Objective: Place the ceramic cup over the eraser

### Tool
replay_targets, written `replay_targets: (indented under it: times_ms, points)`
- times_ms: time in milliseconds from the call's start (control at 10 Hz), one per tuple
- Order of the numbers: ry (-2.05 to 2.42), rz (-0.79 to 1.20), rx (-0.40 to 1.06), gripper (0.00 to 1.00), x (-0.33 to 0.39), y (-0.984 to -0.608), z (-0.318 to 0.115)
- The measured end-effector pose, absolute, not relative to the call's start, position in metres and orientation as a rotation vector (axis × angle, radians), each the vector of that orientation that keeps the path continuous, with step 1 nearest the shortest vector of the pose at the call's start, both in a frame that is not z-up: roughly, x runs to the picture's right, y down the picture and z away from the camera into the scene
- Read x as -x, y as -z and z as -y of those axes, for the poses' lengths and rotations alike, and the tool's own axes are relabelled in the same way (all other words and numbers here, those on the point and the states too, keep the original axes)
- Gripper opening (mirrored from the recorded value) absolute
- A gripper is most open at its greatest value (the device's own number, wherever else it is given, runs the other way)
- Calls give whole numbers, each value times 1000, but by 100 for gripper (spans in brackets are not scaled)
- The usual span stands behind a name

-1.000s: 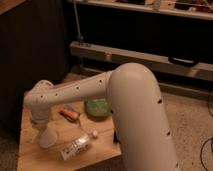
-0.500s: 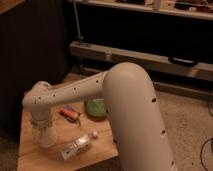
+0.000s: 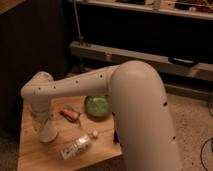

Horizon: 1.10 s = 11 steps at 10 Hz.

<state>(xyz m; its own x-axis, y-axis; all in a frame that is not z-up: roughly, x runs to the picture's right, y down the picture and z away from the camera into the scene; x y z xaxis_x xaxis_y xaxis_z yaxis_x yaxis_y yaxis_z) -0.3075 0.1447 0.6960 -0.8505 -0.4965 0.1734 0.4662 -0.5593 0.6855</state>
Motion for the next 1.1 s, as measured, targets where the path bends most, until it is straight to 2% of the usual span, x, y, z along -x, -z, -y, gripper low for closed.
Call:
replay_targets:
  times_ms: [300,600,900,1100]
  points:
    - [2382,915,-21,0,283,-655,-83]
    - [2313,809,63,0,211,-621,-21]
    - [2175,776,124,0,117,-602,-6]
    - [2116,764,151,0,79,-590,-4]
